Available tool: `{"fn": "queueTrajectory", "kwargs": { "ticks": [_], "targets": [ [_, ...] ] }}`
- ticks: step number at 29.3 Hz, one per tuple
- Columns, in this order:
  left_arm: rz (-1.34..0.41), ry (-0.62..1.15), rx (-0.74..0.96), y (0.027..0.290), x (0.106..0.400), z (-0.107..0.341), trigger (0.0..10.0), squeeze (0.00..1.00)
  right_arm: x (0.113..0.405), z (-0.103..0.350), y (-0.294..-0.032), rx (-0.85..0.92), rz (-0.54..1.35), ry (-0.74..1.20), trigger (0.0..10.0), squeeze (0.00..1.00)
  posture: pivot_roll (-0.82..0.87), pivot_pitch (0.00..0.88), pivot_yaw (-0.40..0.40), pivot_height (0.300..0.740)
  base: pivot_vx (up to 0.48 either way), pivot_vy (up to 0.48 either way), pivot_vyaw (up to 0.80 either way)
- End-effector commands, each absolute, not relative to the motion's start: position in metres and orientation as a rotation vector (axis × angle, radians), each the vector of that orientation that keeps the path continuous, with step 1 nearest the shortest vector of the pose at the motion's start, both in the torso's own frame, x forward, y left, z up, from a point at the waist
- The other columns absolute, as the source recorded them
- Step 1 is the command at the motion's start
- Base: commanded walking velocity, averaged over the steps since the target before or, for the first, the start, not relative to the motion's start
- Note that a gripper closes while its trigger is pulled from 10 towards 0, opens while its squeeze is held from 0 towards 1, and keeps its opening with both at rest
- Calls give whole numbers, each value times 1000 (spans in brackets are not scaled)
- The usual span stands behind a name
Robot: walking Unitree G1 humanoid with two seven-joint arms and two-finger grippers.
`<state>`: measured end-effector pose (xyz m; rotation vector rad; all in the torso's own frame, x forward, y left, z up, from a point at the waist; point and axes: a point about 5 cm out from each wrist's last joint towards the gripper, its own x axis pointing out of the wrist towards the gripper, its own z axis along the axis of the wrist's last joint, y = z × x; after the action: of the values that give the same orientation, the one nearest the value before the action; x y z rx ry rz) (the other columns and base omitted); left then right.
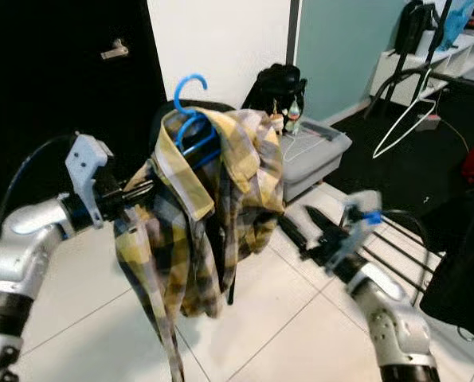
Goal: Hang hanger
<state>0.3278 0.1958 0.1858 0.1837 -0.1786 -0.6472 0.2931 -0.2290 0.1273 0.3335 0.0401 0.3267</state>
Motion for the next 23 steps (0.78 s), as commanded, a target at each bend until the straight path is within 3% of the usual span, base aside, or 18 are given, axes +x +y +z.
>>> {"fn": "queueTrajectory", "kwargs": {
  "ticks": [1,3,5,8,17,23],
  "targets": [
    [-532,-131,133,199,327,164,10000,0,289,106,-238,342,207,108,10000,0,-98,0,19,740,0,0,0],
    [-532,-131,133,199,327,164,10000,0,289,106,-238,342,207,108,10000,0,-98,0,19,740,0,0,0],
    [-349,-42,39,194,311,118,10000,0,276,81,-226,378,171,174,10000,0,-110,0,15,740,0,0,-400],
    [-237,65,-26,188,289,81,10000,0,266,67,-215,368,165,207,10000,0,-115,0,3,740,0,0,-800],
    [-303,119,-125,167,269,61,10000,0,268,67,-223,365,156,203,10000,0,-105,0,-34,740,0,0,-800],
    [-492,-12,-53,130,271,74,10000,0,276,64,-230,376,160,201,10000,0,-117,0,-56,740,0,0,-800]
  ]
}}
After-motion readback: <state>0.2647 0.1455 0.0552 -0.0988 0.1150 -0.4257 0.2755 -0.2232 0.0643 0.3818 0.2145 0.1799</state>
